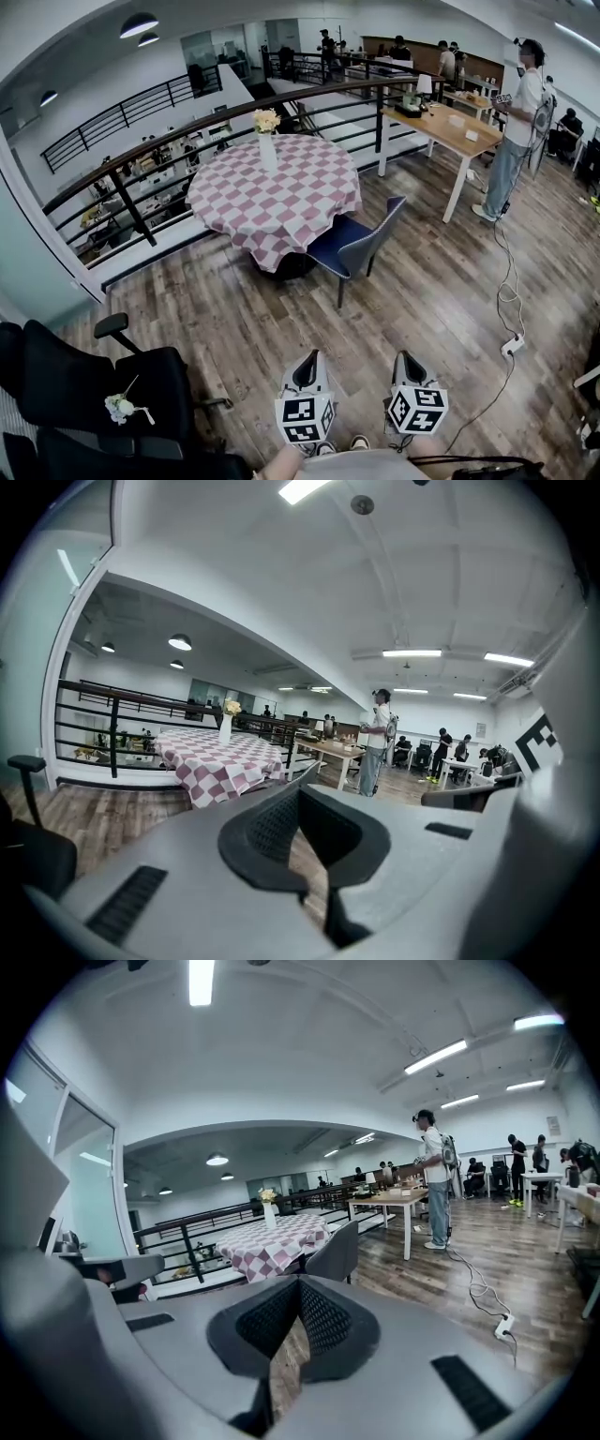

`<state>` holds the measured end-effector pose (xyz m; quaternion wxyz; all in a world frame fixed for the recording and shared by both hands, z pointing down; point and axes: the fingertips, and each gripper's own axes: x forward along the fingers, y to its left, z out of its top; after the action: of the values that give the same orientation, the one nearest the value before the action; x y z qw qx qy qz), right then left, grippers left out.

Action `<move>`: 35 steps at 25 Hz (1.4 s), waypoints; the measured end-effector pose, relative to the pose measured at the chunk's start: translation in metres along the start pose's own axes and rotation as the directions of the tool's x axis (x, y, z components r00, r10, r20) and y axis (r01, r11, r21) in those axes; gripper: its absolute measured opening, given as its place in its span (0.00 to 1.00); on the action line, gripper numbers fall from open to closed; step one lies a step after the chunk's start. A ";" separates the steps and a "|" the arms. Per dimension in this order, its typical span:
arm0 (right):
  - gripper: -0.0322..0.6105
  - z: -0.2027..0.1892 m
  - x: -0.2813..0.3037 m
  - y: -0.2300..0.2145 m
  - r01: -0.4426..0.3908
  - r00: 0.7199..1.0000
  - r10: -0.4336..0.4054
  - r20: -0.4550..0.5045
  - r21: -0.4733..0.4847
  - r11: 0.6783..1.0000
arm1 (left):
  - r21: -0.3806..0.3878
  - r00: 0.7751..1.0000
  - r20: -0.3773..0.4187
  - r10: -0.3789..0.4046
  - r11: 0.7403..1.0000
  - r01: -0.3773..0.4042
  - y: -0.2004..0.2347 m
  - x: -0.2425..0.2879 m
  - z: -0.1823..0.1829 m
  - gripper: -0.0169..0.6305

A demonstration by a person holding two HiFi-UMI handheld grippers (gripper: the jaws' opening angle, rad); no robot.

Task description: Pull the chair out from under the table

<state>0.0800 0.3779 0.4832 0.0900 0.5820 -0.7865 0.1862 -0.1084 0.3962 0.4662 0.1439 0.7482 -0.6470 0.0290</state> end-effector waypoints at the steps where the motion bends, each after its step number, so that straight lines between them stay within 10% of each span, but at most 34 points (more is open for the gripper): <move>1: 0.08 -0.001 0.001 0.001 0.006 1.000 -0.006 -0.001 0.002 1.000 | 0.006 1.000 -0.001 -0.005 1.000 0.005 0.002 0.000 0.000 0.03; 35: 0.08 0.043 0.123 -0.023 0.011 1.000 -0.011 -0.007 0.021 1.000 | 0.030 1.000 -0.026 -0.016 0.999 0.017 0.026 0.123 0.028 0.03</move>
<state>0.0675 0.2468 0.4921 0.0877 0.5865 -0.7810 0.1957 -0.1178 0.2681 0.4722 0.1412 0.7552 -0.6384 0.0474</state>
